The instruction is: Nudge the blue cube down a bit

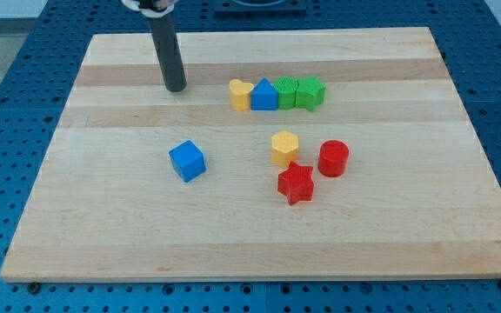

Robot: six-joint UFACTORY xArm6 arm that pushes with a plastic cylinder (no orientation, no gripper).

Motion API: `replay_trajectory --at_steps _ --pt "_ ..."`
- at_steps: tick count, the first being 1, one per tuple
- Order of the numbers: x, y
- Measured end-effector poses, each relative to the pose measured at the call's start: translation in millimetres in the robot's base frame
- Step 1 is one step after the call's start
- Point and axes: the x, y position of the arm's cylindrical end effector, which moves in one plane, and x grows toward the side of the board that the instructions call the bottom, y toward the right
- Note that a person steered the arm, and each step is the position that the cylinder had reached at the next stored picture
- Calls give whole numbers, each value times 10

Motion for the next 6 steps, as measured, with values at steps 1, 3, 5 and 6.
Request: replay_trajectory --at_steps 1,3,5,6 --pt "352 -12" --pt "999 -15" --pt "1625 -11" --pt "1858 3"
